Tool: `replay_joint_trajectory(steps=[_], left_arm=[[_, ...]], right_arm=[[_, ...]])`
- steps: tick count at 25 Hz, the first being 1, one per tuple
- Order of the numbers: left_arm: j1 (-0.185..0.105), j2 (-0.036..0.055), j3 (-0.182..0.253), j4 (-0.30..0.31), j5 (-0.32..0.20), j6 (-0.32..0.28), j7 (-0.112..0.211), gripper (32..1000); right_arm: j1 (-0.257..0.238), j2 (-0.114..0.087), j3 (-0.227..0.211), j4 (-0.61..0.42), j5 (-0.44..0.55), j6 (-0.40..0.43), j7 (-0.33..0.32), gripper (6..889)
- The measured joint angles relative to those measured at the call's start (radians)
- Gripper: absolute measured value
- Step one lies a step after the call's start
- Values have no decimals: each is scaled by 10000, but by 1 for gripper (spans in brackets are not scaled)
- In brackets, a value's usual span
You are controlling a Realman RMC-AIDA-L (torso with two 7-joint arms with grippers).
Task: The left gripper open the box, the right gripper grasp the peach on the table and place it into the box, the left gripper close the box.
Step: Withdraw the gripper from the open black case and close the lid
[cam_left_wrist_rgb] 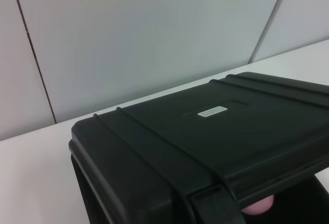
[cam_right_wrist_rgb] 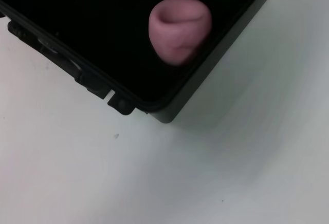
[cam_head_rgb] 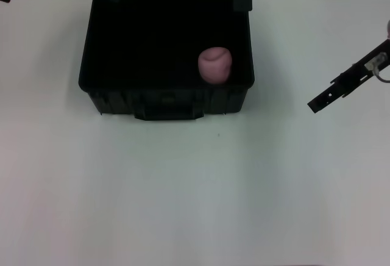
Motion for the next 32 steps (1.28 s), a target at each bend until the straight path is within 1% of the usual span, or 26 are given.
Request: replay_joint_trajectory(steps=[16,23,32], left_arm=[[-10,-9,-1,-1,-30,-48,2,473],[-72,-15,53,-15,-6,-132,17,476],[-94,-17,120,-23,79,-253,-71,478]], right_arm=[[9,-1,5,86,-10,-68,11,865],[9,0,20,104,-14,-125,11,865],[9,-1,20,107,-17,-138,11,865]])
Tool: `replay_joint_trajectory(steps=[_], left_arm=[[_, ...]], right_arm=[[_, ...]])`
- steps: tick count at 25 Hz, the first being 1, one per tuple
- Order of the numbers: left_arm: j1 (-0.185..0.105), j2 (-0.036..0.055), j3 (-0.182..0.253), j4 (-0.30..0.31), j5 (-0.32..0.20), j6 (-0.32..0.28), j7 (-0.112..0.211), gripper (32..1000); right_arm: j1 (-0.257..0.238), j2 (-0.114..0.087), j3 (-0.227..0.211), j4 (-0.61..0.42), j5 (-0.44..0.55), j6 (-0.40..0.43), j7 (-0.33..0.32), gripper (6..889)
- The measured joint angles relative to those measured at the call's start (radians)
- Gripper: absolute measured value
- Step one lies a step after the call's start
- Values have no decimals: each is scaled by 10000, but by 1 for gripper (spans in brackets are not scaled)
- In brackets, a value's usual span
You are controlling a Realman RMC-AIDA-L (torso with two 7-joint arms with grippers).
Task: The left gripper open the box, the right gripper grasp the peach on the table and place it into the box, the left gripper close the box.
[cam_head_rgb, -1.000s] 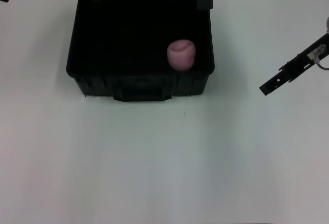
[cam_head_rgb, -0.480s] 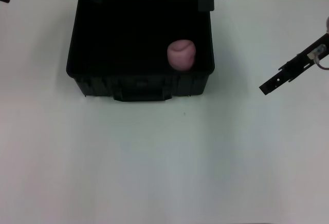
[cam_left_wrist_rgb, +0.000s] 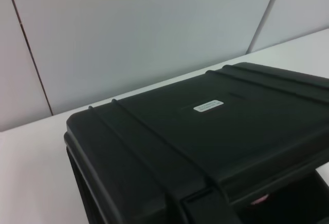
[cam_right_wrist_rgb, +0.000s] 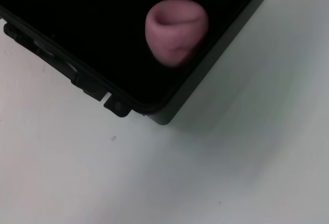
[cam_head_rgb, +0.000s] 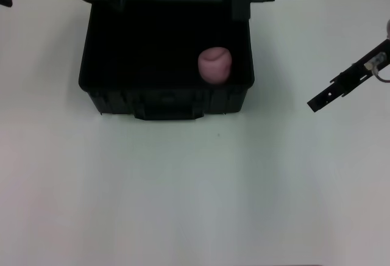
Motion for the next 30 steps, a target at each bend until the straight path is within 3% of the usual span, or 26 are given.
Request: replay_joint_trajectory(steps=[3,16,30], left_arm=[[-12,-8,4,28,124,-71,-15,479],[-30,-8,2,49,220,-245,-50,813],[-28,2,2,55,228,-226,-41,813]], right_arm=[[0,0,0,1,0,-6,0,865],[-15,0,1,13,0,-21,0,865],[-16,0,1,15,1,-20,0,865]])
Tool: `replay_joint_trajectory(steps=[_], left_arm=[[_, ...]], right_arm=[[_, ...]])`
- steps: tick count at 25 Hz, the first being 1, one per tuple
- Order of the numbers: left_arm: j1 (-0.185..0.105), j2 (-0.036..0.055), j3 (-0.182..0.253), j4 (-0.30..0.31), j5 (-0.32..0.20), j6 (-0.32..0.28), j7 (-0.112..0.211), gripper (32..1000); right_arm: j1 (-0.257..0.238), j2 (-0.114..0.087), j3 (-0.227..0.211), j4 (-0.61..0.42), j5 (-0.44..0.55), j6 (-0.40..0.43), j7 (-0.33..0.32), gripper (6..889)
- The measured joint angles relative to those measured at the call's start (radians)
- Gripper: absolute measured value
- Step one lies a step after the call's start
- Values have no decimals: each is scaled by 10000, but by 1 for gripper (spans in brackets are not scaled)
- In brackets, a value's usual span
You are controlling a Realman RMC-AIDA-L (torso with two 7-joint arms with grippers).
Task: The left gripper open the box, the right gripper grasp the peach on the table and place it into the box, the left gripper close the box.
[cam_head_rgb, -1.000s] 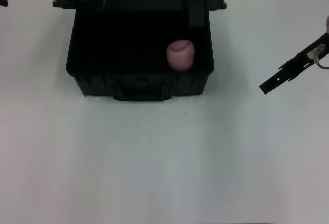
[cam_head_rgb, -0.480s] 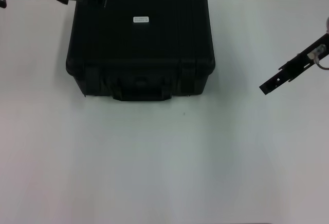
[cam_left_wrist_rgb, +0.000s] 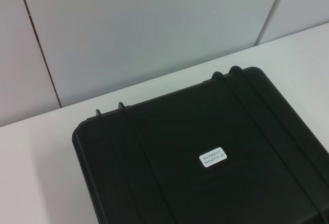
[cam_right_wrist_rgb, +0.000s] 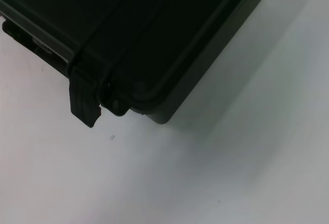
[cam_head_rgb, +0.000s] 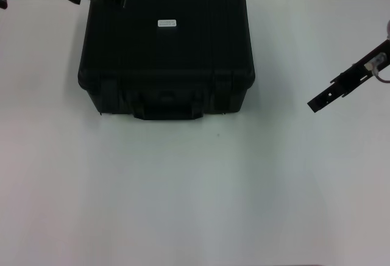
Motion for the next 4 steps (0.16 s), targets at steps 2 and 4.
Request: replay_joint_trajectory(steps=[2,4], left_arm=[[0,0,0,0,0,2,8,813],[0,0,0,0,0,4,19,813]], right_arm=[[0,0,0,8,0,0,0,865],[0,-1,0,12,0,0,0,865]])
